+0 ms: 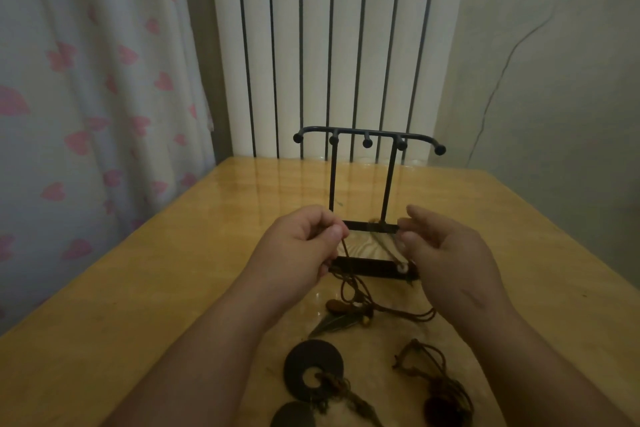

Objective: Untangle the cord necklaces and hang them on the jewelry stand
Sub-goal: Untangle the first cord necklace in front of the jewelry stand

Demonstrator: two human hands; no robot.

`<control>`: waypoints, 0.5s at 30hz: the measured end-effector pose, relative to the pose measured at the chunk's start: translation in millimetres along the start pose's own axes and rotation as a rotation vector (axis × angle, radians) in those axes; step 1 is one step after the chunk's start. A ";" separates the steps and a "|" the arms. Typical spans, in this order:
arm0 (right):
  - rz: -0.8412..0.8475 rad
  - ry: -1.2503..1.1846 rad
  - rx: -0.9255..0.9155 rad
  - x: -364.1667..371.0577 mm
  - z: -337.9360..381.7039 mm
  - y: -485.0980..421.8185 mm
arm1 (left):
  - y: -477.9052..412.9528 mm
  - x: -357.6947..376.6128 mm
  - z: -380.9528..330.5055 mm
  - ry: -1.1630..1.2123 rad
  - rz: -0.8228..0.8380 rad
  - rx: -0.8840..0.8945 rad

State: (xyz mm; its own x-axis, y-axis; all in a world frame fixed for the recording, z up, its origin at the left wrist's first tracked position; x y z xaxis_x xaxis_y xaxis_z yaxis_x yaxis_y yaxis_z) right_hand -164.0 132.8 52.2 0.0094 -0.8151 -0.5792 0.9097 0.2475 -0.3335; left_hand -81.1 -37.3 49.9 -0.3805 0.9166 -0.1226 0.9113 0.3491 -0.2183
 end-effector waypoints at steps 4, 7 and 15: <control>0.106 0.072 -0.034 12.9 3.5 1.9 | -0.3 0.4 -1.3 0.169 0.004 0.004; 0.287 0.062 -0.066 29.7 8.6 7.7 | -0.3 -1.9 -2.8 0.256 -0.008 0.016; 0.517 0.553 -0.068 60.3 -5.7 18.2 | -2.3 -13.6 -4.0 0.264 -0.101 0.062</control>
State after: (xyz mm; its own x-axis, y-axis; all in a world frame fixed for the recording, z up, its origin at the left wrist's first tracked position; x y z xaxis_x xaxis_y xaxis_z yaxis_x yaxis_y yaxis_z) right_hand -149.2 91.2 7.0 0.2019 -0.2100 -0.9566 0.8181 0.5732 0.0468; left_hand -77.4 -49.8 55.9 -0.4069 0.8998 0.1571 0.8566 0.4357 -0.2765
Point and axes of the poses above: each hand's wrist, its own y-axis away from the middle knuckle, its own x-axis out of the palm, z = x × y, the point moved 10 cm from there along -y, towards the middle knuckle, and after that the axes turned 10 degrees about y, right-handed, at the moved point
